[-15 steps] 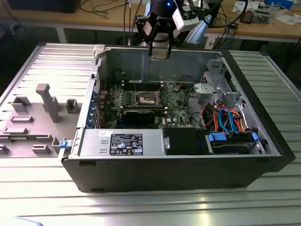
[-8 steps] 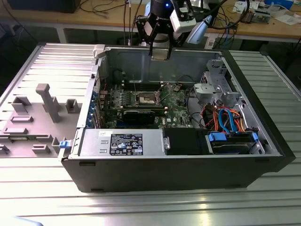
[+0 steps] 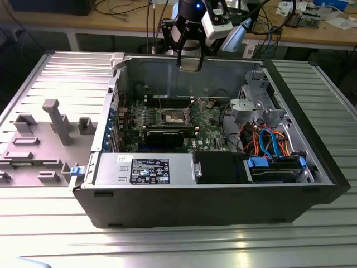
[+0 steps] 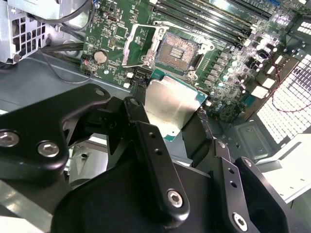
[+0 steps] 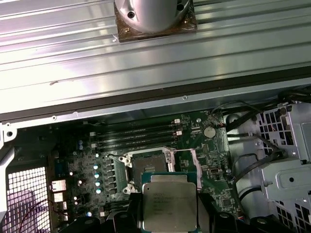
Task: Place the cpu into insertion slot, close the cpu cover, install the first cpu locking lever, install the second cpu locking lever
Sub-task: 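Place the cpu into insertion slot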
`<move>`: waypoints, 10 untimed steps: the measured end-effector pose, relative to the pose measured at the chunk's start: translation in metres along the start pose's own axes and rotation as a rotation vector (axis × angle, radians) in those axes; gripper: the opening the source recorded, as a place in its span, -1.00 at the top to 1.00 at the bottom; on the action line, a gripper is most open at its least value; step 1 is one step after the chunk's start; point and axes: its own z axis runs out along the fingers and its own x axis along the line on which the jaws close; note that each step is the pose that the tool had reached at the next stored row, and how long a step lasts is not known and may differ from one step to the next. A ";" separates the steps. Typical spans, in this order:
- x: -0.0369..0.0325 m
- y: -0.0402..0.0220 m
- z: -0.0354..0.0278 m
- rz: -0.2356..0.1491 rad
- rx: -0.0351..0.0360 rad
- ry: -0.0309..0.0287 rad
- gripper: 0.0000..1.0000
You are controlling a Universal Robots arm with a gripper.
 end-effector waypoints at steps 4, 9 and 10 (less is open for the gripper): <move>0.0000 0.0000 0.0000 0.000 0.0000 0.0000 -0.08; 0.0000 -0.0001 0.0007 0.054 -0.0008 -0.0048 -0.08; 0.0000 -0.0001 0.0007 0.065 -0.0010 -0.0057 -0.08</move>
